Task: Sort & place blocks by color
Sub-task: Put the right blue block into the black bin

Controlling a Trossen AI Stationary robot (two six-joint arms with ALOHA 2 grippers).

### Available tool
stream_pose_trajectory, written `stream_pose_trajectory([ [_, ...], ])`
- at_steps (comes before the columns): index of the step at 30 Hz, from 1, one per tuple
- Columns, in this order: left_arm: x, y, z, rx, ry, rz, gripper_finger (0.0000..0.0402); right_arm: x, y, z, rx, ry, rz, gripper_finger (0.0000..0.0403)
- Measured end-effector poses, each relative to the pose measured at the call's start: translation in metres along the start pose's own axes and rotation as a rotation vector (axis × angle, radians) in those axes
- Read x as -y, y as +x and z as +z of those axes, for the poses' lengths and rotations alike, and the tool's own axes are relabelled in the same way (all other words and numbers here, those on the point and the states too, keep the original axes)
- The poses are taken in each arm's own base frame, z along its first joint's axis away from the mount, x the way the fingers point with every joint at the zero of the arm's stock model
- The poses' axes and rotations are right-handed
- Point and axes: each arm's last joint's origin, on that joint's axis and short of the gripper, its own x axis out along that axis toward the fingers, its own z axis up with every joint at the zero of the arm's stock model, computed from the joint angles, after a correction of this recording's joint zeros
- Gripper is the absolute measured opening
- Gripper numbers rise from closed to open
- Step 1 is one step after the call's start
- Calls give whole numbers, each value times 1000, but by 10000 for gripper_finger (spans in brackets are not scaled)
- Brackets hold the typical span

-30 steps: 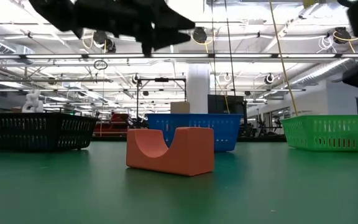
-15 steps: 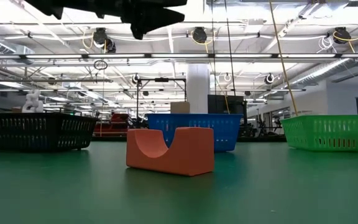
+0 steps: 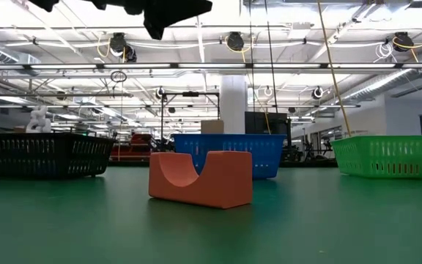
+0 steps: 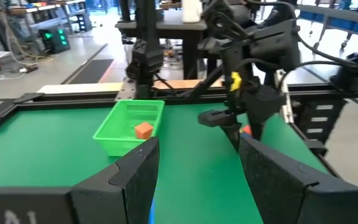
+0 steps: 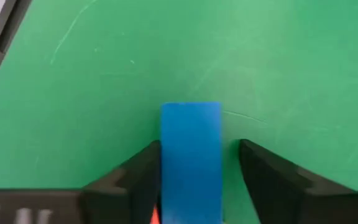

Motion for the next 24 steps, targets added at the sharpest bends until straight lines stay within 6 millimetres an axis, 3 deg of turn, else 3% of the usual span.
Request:
stream_pose_trajectory([
  [5, 7, -2, 0, 0, 3, -24, 225, 0, -2, 1, 10, -19, 7, 109],
  [14, 3, -1, -4, -36, 3, -10, 225, 5, -10, 13, 129, 23, 4, 109],
  [24, 1, 0, -14, -128, 63, -1, 225, 27, -52, 64, 668, -68, -230, 109],
])
